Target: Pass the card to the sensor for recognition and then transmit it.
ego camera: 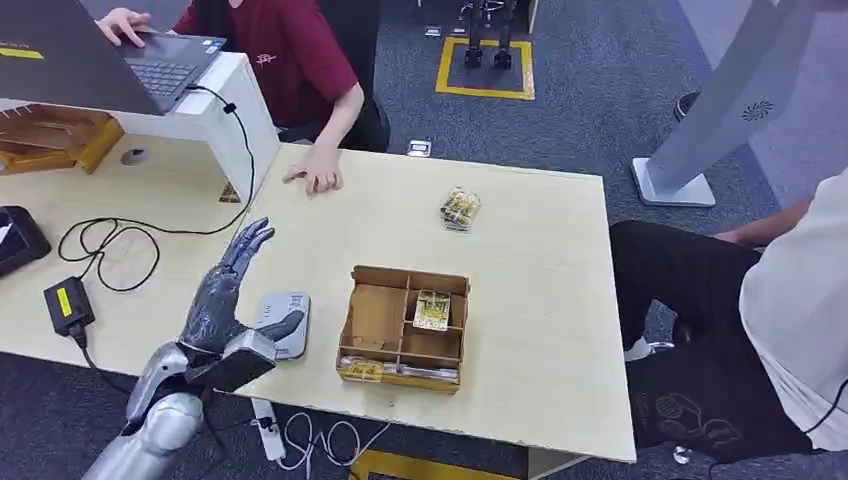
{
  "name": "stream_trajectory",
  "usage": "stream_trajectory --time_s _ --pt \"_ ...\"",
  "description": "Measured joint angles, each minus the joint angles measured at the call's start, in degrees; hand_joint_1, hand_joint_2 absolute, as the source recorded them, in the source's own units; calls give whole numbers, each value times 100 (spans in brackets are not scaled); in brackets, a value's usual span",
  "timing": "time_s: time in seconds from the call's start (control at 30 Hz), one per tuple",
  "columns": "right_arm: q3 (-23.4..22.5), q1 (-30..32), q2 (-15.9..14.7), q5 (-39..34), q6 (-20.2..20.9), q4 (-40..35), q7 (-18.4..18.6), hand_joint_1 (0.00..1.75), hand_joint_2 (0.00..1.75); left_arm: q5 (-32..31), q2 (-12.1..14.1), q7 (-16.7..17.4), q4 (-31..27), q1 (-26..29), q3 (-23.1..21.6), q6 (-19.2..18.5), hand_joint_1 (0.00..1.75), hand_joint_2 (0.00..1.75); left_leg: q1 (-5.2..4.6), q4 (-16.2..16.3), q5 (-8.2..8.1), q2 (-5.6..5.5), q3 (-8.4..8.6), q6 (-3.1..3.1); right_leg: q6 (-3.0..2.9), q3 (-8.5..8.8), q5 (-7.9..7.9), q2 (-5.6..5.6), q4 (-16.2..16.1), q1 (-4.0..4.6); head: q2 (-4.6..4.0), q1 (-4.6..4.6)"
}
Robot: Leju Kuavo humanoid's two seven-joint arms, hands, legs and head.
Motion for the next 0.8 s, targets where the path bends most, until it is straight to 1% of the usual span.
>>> stream_trajectory --time_s 0.07,0.13,0.2,0.3,0.4,0.53,0.63,0.73,0.8 --pt "-52 2 11 -2 -2 -15 -6 0 0 -174 170 -183 -267 266 -43 13 0 175 0 0 0 0 0 0 1 1 -1 0 0 0 0 -2" --pt "-87 5 17 0 -9 -26 20 0 0 -293 318 -284 -479 567 -94 48 0 175 0 0 -1 4 1 0 2 1 -2 2 0 0 0 -2" --pt "-100 24 20 0 -9 -37 68 0 0 -147 415 -354 -672 807 -116 61 0 175 0 0 -1 -1 0 1 2 1 -2 -2 -1 0 0 -2" --pt "-131 29 22 -2 -9 -46 77 0 0 166 500 -441 -904 1031 -116 52 0 175 -1 0 -1 -3 0 1 2 4 -2 -5 -1 -1 0 -2" --pt "-186 30 28 -9 -4 -59 48 0 0 171 531 -487 -1044 1140 -114 61 0 175 -1 0 -1 -4 1 1 3 6 -2 -6 -1 -1 0 0" --pt "-231 29 35 -9 -2 -81 37 0 0 92 605 -664 -1230 1321 -112 53 0 175 0 0 -1 -2 3 1 2 7 -2 -4 -1 -1 0 -2" --pt "-242 30 35 18 -7 -90 85 0 0 144 682 -793 -1335 1482 -98 -81 0 175 0 0 -1 -3 2 1 2 6 -2 -5 -1 -1 0 0" --pt "-257 30 35 35 2 -94 92 0 0 -235 725 -755 -1352 1603 -98 -13 0 175 0 0 -1 -3 3 1 2 6 -3 -5 -1 -1 0 -2" --pt "-275 29 37 61 2 -98 92 0 0 -602 699 -682 -1346 1636 -105 194 0 175 0 0 -2 -4 2 1 3 6 -3 -5 -1 -1 0 0"
